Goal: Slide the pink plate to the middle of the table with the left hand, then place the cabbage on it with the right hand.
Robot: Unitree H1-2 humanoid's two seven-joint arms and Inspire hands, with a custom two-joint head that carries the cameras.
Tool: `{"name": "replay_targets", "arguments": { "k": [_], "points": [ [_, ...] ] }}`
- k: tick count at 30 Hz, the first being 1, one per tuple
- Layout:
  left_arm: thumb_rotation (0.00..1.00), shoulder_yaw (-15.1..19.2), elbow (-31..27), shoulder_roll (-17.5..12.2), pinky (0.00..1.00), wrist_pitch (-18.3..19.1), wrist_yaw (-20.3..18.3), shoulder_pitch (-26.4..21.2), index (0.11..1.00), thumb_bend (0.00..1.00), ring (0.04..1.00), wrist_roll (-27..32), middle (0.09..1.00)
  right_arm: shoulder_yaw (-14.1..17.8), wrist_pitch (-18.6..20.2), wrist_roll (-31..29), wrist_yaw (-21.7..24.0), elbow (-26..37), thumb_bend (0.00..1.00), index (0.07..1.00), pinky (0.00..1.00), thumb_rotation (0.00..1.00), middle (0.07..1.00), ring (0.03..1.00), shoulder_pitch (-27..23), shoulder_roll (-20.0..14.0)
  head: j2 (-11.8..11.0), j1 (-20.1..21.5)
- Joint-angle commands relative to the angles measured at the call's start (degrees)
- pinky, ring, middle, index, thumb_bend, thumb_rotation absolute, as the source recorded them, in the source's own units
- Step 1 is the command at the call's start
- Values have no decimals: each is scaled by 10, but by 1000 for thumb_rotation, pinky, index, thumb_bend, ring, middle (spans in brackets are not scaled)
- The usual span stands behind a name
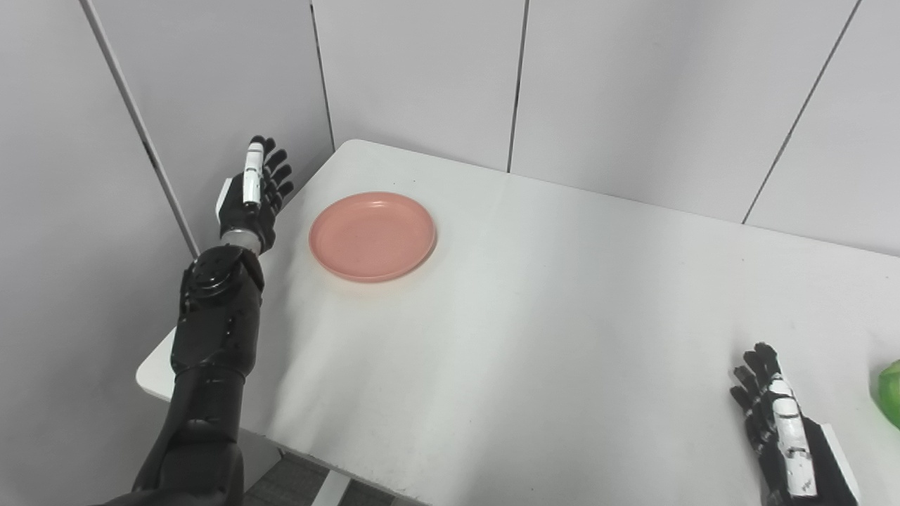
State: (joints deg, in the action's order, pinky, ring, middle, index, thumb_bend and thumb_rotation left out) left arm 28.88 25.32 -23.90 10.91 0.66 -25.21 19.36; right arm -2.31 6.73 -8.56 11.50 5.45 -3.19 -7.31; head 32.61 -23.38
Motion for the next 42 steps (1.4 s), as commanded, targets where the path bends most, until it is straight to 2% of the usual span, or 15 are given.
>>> {"name": "replay_targets", "arguments": {
  "k": [1, 7, 16, 25, 34, 38, 42],
  "points": [
    [1000, 2, -3, -27, 977, -23, -6, -30, 924, 397, 946, 6, 939, 2, 9, -3, -1, 16, 93, 1000, 1000, 1000, 1000, 1000, -4, 1, 1, 2],
    [1000, -2, 25, -25, 959, -24, 2, -32, 915, 393, 939, 2, 928, 2, 4, -1, 1, 12, 89, 1000, 1000, 1000, 1000, 1000, -5, -2, 3, 3],
    [1000, -16, 49, -9, 899, -45, -1, -24, 891, 369, 904, -1, 902, 4, -1, -1, 2, 4, 89, 1000, 1000, 1000, 1000, 1000, -10, -4, 2, -1],
    [1000, -28, 80, 3, 927, -67, -10, -12, 888, 394, 914, 1, 905, 3, 7, -5, 5, 6, 79, 1000, 1000, 1000, 1000, 1000, -10, -6, 6, 3],
    [1000, -48, 72, 24, 919, -64, -12, -1, 900, 396, 926, -1, 919, 3, 10, -3, 0, 11, 86, 1000, 1000, 1000, 1000, 1000, -9, -1, 9, 6],
    [1000, -66, 57, 42, 923, -69, -17, 7, 896, 388, 916, 0, 908, 2, 13, 1, -3, 13, 82, 1000, 1000, 1000, 1000, 1000, -9, 0, 9, 7],
    [1000, -77, 43, 58, 916, -58, -17, 11, 887, 386, 914, 3, 900, 0, 10, 3, -3, 14, 80, 1000, 1000, 1000, 1000, 1000, -8, 2, 12, 12]
  ]
}}
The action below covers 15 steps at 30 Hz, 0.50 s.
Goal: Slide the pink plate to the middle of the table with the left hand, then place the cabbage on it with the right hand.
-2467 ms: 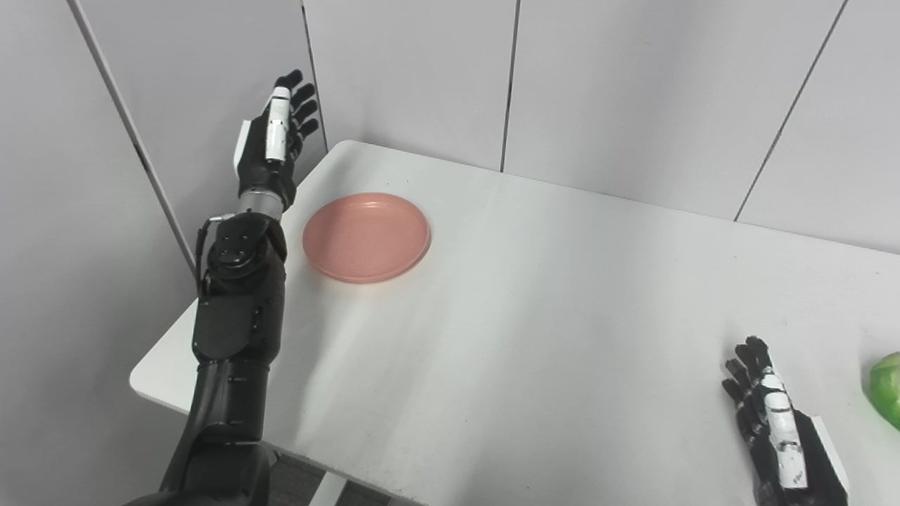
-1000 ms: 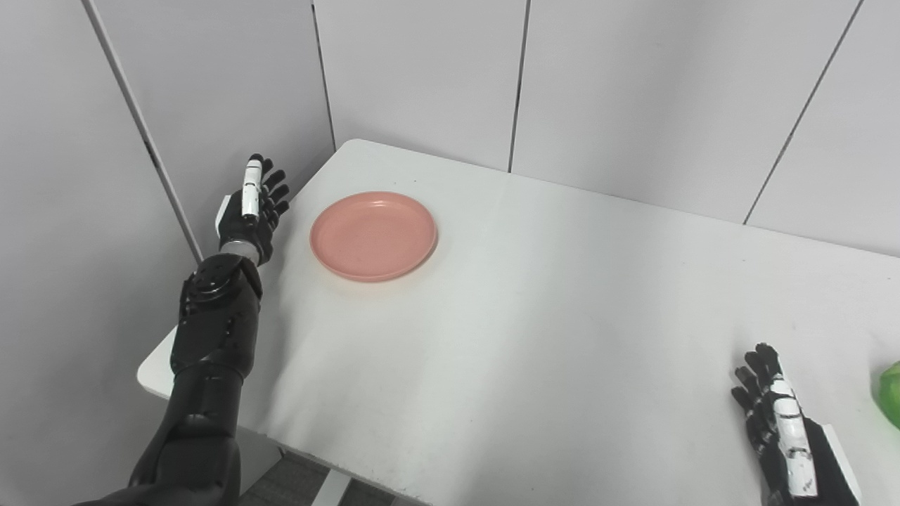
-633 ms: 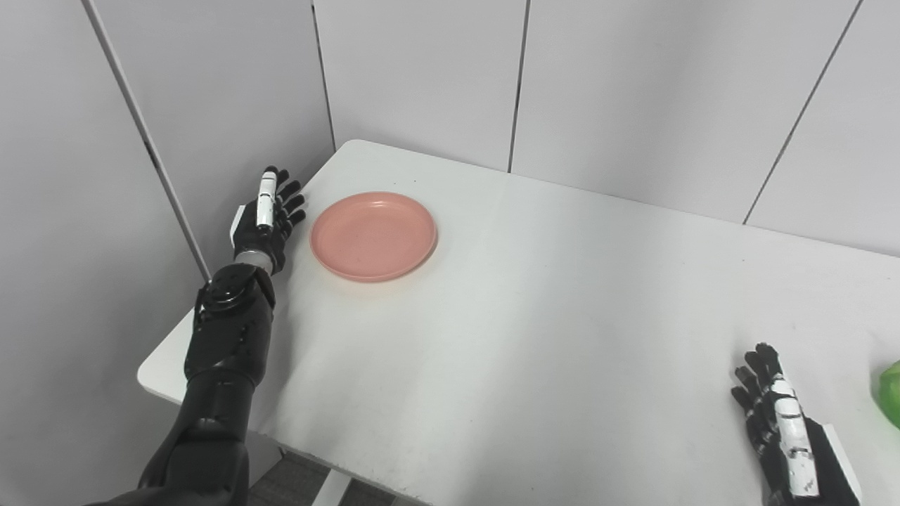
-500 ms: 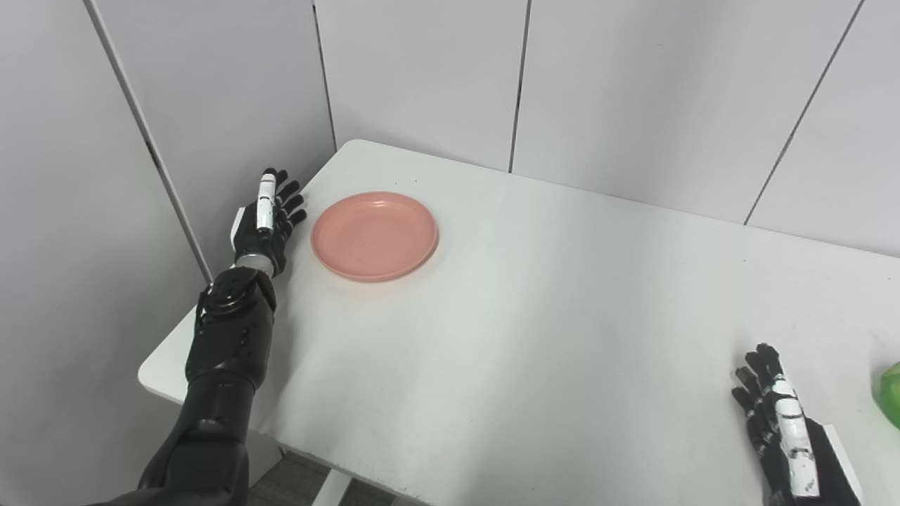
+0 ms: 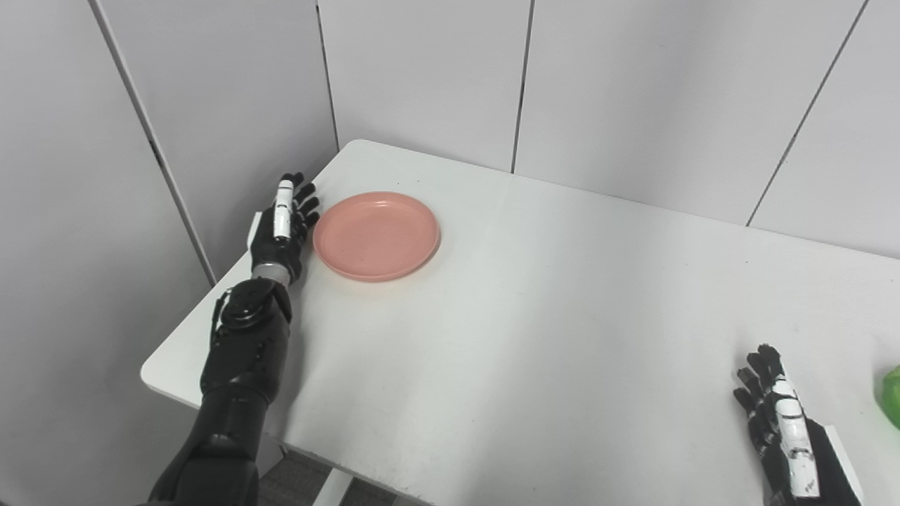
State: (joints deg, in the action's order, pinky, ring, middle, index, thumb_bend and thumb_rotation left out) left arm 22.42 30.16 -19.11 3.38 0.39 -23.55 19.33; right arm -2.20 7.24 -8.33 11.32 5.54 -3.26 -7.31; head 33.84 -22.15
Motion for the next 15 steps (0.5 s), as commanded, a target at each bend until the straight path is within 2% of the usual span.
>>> {"name": "replay_targets", "arguments": {
  "k": [1, 15],
  "points": [
    [1000, -17, -9, 15, 915, 20, -18, -3, 886, 383, 915, 5, 901, -1, 6, 1, -2, 15, 85, 1000, 1000, 1000, 1000, 1000, -6, 3, 0, 3],
    [1000, -62, -59, 51, 926, 36, -39, 24, 887, 395, 912, 1, 907, -5, 6, 6, -4, 16, 99, 1000, 1000, 1000, 1000, 1000, -7, 8, 11, 25]
  ]
}}
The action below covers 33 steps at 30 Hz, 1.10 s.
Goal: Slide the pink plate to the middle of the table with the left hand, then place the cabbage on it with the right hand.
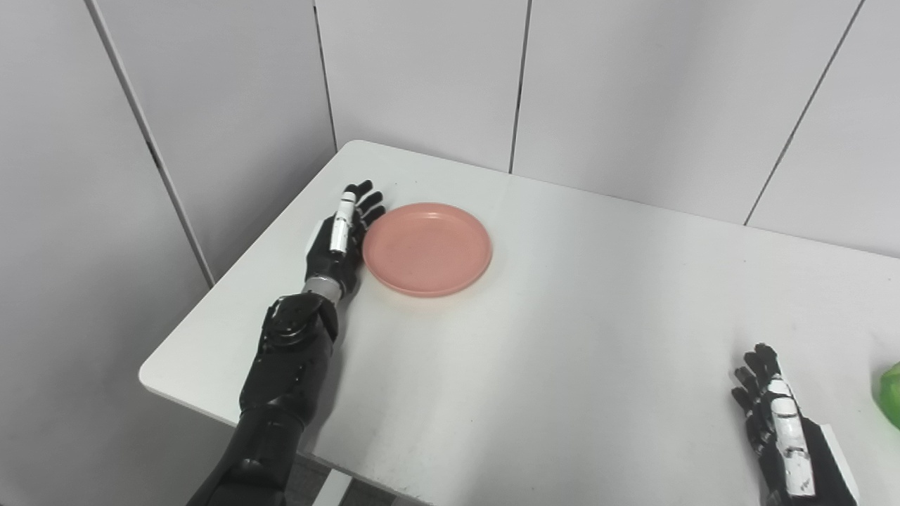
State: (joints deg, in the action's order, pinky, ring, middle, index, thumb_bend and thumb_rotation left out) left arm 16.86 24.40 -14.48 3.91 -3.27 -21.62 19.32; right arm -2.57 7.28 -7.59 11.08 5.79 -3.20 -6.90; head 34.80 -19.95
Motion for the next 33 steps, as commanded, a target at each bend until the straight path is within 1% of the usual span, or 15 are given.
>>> {"name": "replay_targets", "arguments": {
  "k": [1, 4, 12, 15, 16, 17, 18, 22, 26, 29, 33],
  "points": [
    [1000, -9, -4, 7, 922, 33, -3, 6, 884, 394, 909, -1, 902, -1, 6, -1, -2, 14, 99, 1000, 1000, 1000, 1000, 1000, -8, 5, 1, 3],
    [1000, -18, -10, 10, 919, 39, -9, 8, 886, 393, 910, -1, 902, -2, 4, 0, -4, 12, 109, 1000, 1000, 1000, 1000, 1000, -7, 7, 4, 12],
    [1000, -38, -49, 28, 899, 68, -15, 16, 885, 393, 904, 2, 897, -7, -1, 8, -8, 12, 134, 1000, 1000, 1000, 1000, 1000, -5, 12, 11, 38],
    [1000, -51, -64, 38, 904, 80, -27, 19, 886, 396, 906, 5, 897, -10, -6, 14, -11, 11, 134, 1000, 1000, 1000, 1000, 1000, -4, 16, 13, 57],
    [1000, -54, -67, 40, 910, 83, -30, 20, 891, 398, 910, 5, 902, -11, -8, 16, -11, 10, 135, 1000, 1000, 1000, 1000, 1000, -4, 17, 13, 57],
    [1000, -57, -74, 46, 915, 91, -32, 22, 894, 399, 913, 10, 904, -12, -10, 19, -12, 9, 135, 1000, 1000, 1000, 1000, 1000, -3, 18, 15, 67],
    [1000, -61, -81, 52, 916, 97, -35, 23, 896, 393, 914, 13, 907, -12, -11, 21, -12, 8, 143, 1000, 1000, 1000, 1000, 1000, -3, 20, 15, 68],
    [1000, -83, -107, 70, 941, 106, -37, 28, 905, 375, 923, 4, 917, -14, -13, 23, -15, 5, 161, 1000, 1000, 1000, 1000, 999, -2, 24, 18, 89],
    [1000, -100, -147, 86, 936, 133, -32, 36, 903, 362, 919, 2, 917, -16, -12, 26, -18, 5, 161, 1000, 1000, 1000, 1000, 1000, -3, 29, 23, 113],
    [1000, -111, -178, 103, 939, 161, -27, 42, 914, 340, 934, 3, 932, -17, -6, 28, -21, 6, 166, 999, 1000, 1000, 999, 997, -3, 33, 25, 120],
    [1000, -125, -200, 120, 960, 179, -28, 53, 934, 325, 950, 4, 951, -19, -7, 30, -24, 4, 148, 996, 1000, 1000, 997, 992, -4, 38, 29, 131]
  ]
}}
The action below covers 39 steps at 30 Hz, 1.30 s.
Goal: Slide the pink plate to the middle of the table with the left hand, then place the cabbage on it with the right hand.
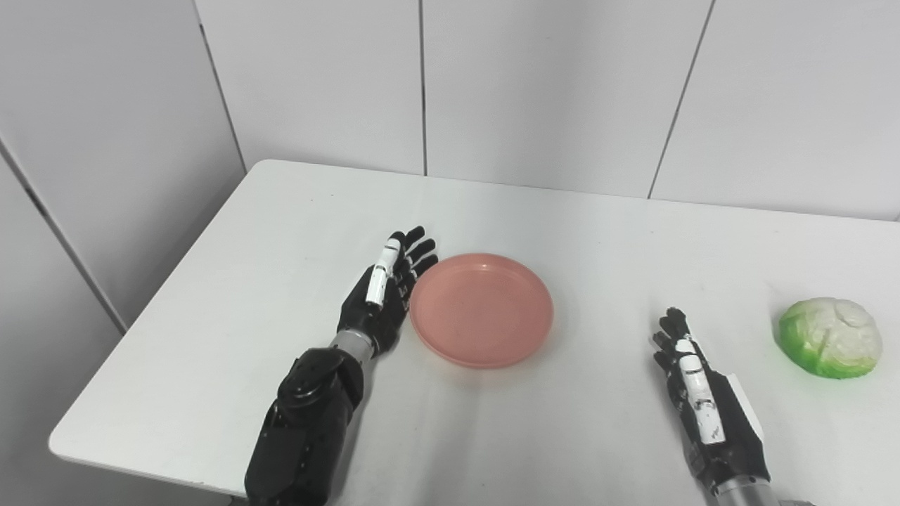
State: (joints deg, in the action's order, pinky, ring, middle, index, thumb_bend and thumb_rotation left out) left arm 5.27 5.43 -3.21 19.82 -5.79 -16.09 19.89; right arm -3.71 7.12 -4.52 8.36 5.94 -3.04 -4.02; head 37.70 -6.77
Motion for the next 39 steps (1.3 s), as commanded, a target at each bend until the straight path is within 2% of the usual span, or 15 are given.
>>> {"name": "replay_targets", "arguments": {
  "k": [1, 7, 10, 14, 20, 29, 32, 33, 38, 39],
  "points": [
    [1000, -13, -15, 14, 967, 21, -3, 3, 936, 324, 953, -1, 952, -9, -5, 1, 4, 2, 147, 995, 1000, 1000, 997, 992, -6, 9, 1, 5],
    [1000, -27, -18, 25, 974, 14, -16, 20, 945, 320, 954, -2, 953, -13, -4, 6, 1, 3, 162, 997, 1000, 1000, 997, 993, -7, 13, 6, 26],
    [1000, -33, -4, 21, 983, 5, -32, 25, 946, 330, 962, -1, 958, -15, -2, 8, 1, 1, 159, 999, 1000, 1000, 999, 994, -7, 14, 7, 33],
    [1000, -32, 7, 20, 984, -5, -38, 28, 951, 332, 966, -6, 962, -16, 6, 10, -2, 5, 157, 1000, 1000, 1000, 1000, 999, -7, 15, 10, 47],
    [1000, -28, 13, 18, 972, -8, -41, 31, 951, 324, 968, -5, 964, -15, -1, 16, -6, -3, 163, 996, 1000, 1000, 997, 994, -8, 16, 12, 61],
    [1000, -17, 14, 20, 951, -13, -49, 39, 950, 315, 958, 6, 959, -13, -9, 28, -12, -2, 200, 1000, 1000, 1000, 1000, 995, -8, 9, 13, 115],
    [1000, -15, 12, 16, 930, -15, -54, 42, 947, 325, 954, 8, 957, -17, -19, 72, -29, 13, 316, 984, 990, 1000, 985, 985, -17, 0, 11, 140],
    [1000, -14, 13, 15, 930, -16, -56, 43, 946, 330, 952, 10, 957, -17, -18, 88, -36, 22, 433, 970, 971, 1000, 968, 973, -22, -1, 9, 151],
    [1000, -14, 33, 8, 922, -33, -75, 45, 927, 363, 935, 11, 942, -15, -26, 128, -46, 59, 582, 959, 906, 1000, 956, 944, -43, -9, 4, 178],
    [1000, -13, 38, 6, 922, -40, -78, 45, 927, 364, 935, 10, 941, -18, -31, 158, -53, 69, 584, 959, 904, 1000, 956, 943, -51, -18, 2, 191]
  ]
}}
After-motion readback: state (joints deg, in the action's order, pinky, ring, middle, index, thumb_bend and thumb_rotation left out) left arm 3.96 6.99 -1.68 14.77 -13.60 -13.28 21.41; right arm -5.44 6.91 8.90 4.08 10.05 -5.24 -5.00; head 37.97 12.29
